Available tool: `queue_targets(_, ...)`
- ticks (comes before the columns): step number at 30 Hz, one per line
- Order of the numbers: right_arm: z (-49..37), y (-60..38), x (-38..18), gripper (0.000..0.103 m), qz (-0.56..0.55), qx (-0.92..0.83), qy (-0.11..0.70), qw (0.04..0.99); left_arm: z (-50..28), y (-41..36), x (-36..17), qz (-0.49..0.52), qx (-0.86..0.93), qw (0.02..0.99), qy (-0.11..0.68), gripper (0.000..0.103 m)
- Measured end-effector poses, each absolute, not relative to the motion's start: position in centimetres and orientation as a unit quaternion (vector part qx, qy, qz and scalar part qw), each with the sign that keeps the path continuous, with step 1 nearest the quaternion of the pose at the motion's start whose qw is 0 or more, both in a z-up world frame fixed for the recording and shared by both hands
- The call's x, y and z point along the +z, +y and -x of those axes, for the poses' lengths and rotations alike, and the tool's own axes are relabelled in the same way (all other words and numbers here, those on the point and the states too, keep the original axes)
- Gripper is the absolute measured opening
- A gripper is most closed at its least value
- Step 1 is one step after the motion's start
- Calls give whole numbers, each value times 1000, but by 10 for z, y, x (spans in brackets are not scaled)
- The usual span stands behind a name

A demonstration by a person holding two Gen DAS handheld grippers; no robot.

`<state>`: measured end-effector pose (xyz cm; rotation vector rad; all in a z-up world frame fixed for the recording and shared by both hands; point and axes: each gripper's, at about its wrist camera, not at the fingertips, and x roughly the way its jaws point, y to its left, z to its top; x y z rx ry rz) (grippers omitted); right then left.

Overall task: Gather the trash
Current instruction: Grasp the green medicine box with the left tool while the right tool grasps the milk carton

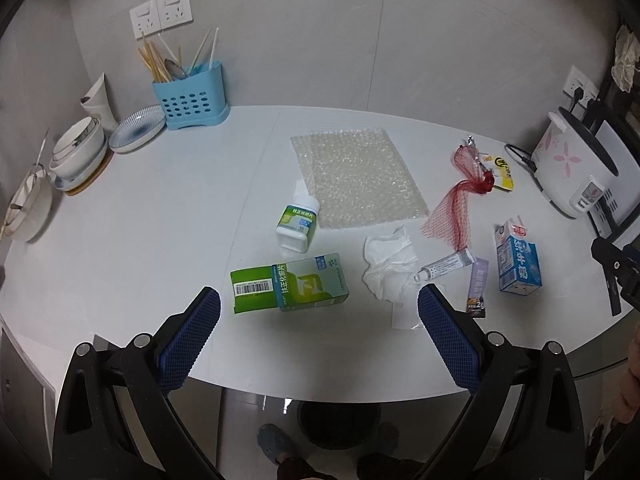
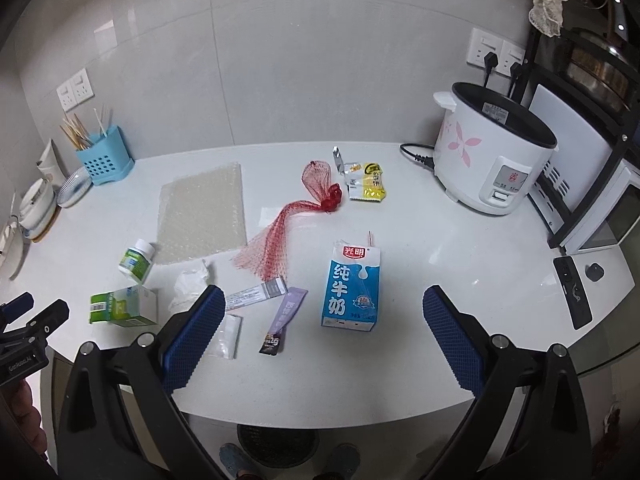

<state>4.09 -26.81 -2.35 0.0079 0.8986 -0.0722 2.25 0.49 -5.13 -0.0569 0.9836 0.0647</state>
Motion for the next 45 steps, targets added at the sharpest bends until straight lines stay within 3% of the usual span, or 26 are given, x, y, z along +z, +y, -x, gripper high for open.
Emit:
queue_targets(14,-120,-285,-105,94,-12,-48,530,847,-81,23,-138,58,69,836,541,97)
queue_targets(29,-170,-294,-162,89,-14,-73,617,784,-111,22,-174,56,98,808,579,97)
queue_targets(34,-174,-298,-175,83,-22,-78,632,770,-118,22,-179,46,112,802,585,97)
queue_targets(40,-175,-302,-183,64,-33,-74,642,763,-122,21,-178,36,120,798,589,94)
queue_targets(45,-174,-304,-183,63,-43,-73,641,763,-120,22,-167,31,116,806,580,91)
